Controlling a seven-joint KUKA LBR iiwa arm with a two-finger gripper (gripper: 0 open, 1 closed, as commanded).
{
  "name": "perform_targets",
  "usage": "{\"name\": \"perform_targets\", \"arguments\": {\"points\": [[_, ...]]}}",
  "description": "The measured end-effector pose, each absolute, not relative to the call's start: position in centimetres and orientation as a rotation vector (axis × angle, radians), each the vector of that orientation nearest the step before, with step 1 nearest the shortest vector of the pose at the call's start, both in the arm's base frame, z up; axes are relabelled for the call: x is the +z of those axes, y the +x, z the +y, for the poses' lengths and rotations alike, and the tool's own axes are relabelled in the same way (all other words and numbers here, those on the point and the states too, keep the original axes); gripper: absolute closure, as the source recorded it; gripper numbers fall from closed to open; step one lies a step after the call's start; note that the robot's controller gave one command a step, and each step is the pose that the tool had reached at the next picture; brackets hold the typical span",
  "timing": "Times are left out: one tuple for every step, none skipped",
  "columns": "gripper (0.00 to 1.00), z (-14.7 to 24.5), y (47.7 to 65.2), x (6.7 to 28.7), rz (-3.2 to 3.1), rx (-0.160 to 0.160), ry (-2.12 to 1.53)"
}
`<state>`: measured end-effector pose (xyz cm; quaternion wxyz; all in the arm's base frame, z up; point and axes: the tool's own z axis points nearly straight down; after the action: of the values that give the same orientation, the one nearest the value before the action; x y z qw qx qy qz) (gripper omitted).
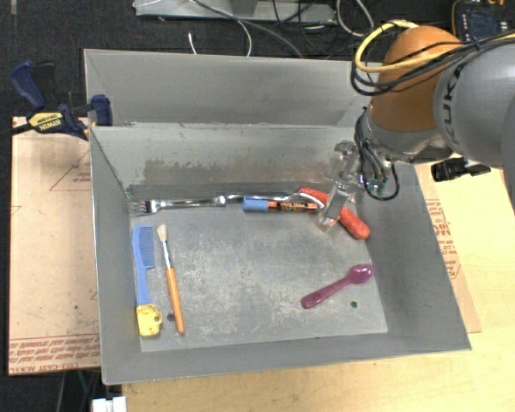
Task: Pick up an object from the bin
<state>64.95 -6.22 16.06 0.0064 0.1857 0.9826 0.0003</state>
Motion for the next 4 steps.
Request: {"name": "perform_targets", "arguments": {"points": [[0.0, -9.5, 64.9, 10.0, 3.1, 0.002, 0.539], [0.0, -5.4, 64.3, 7.2, 2.995, 0.009, 0.874], [1.0, -2.0, 64.4, 7.5, 3.096, 0.002, 0.484], [1.0, -2.0, 64.4, 7.5, 3.096, 0.002, 0.484]]}}
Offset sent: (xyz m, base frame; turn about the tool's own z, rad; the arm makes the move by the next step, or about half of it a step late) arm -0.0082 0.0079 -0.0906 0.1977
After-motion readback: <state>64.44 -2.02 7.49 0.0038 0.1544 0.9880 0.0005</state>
